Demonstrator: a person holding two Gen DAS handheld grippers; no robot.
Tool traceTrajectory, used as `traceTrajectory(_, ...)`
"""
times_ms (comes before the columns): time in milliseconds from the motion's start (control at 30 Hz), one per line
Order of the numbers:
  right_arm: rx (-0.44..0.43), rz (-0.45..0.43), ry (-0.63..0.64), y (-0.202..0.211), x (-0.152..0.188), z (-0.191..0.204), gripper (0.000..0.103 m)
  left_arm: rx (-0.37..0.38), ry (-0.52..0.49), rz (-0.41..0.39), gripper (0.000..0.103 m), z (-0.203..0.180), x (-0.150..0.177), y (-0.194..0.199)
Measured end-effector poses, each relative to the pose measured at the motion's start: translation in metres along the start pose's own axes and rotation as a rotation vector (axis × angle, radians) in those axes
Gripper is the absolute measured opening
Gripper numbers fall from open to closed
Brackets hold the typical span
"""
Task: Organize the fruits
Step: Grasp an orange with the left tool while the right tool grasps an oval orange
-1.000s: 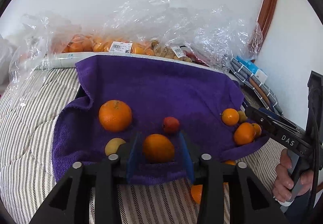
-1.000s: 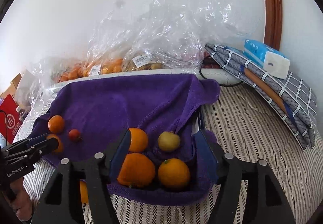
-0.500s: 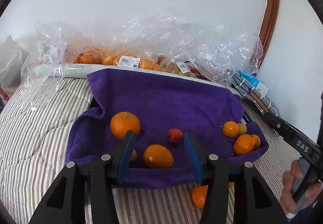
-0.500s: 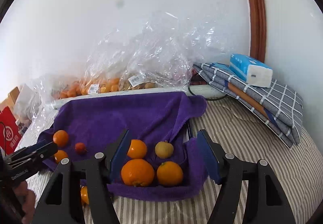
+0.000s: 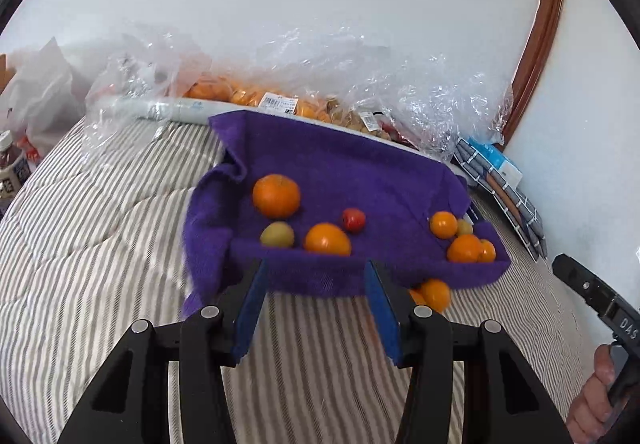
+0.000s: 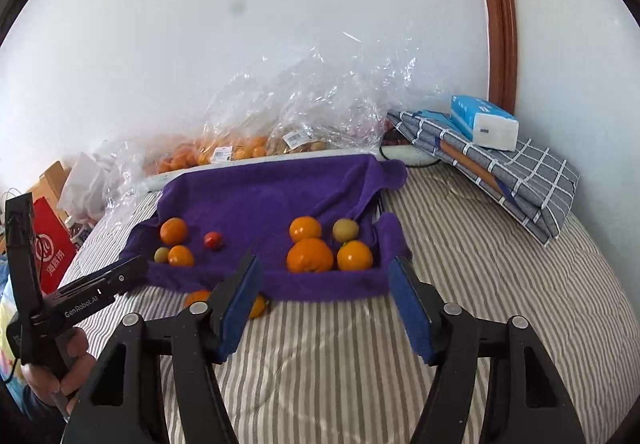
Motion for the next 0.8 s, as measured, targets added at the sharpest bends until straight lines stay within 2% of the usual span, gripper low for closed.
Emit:
traceTrajectory(100, -0.006, 0.019, 0.028, 0.002, 0.014, 0.009, 0.061, 0.001, 0.016, 0.037, 0.049, 0.011, 0.01, 0.009)
traceTrajectory(200, -0.006, 0.055, 0.048, -0.002, 0.028, 0.018, 0.052, -0.049, 0.001, 0.082, 0.049, 0.023, 0.021, 0.014)
traceTrajectory(367, -0.012, 0.119, 0.06, -0.022, 0.044, 0.029, 0.048, -0.101, 0.005, 0.104, 0.049, 0.045, 0.032, 0.019)
traceTrajectory(633, -0.077, 0.167, 0.066, -0.058, 0.044, 0.049, 0.048, -0.027, 0.018, 0.151, 0.049, 0.06, 0.035, 0.007)
traceTrajectory(800, -0.077, 0.209, 0.119, -0.085, 0.039, 0.061, 0.048, 0.003, 0.036, 0.137, 0.055, 0.062, 0.037, 0.01)
Point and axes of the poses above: each gripper's, at about its wrist camera, not at the fingertips, and y roughly against the way its jaws point, z to its left, x to its underside, the point moved 2 cm from there along -y, roughly the way its jaws point
